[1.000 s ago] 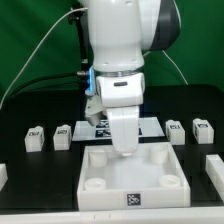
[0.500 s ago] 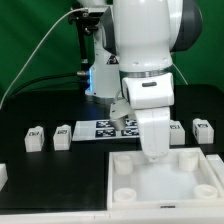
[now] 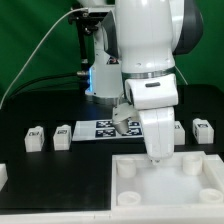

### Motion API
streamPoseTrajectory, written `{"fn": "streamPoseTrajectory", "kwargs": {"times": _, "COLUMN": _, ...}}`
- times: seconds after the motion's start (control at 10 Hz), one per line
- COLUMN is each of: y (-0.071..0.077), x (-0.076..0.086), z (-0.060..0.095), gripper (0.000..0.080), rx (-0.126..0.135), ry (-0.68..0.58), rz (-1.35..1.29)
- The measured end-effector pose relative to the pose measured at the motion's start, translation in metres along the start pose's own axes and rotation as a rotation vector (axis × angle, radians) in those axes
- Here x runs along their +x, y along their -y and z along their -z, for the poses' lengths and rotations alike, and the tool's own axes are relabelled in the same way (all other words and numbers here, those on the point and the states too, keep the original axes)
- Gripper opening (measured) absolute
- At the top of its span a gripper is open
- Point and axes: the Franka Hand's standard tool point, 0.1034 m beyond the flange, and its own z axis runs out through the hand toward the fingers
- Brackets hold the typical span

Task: Assemble one leg

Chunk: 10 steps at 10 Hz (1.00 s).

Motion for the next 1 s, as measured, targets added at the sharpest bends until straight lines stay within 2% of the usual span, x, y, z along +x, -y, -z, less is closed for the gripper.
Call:
{"fn": "streamPoseTrajectory", "kwargs": {"times": 0.1, "y": 0.0000, "x": -0.0003, "z": -0.0001, "gripper": 0.0149, "rx": 0.000, "ry": 0.000, "rz": 0.000}}
{"fn": "streamPoseTrajectory", "kwargs": {"times": 0.2, "y": 0.0001, "x": -0.0005, "z": -0.0002, "gripper": 0.0342, "rx": 0.000, "ry": 0.000, "rz": -0.001}}
{"fn": "streamPoseTrajectory", "kwargs": {"times": 0.3, "y": 0.0001, "x": -0.0007, "z": -0.0002, "gripper": 0.0342, "rx": 0.000, "ry": 0.001, "rz": -0.001}}
{"fn": "streamPoseTrajectory", "kwargs": {"times": 0.4, "y": 0.0001, "x": -0.0008, "z": -0.0003, "gripper": 0.0527, "rx": 0.000, "ry": 0.001, "rz": -0.001}}
{"fn": "streamPoseTrajectory", "kwargs": {"times": 0.5, "y": 0.0001, "x": -0.0010, "z": -0.0003, "gripper": 0.0624, "rx": 0.001, "ry": 0.001, "rz": -0.002}}
{"fn": "streamPoseTrajectory", "kwargs": {"times": 1.0, "y": 0.0002, "x": -0.0014, "z": -0.0004, "gripper": 0.0649, "rx": 0.001, "ry": 0.001, "rz": -0.002}}
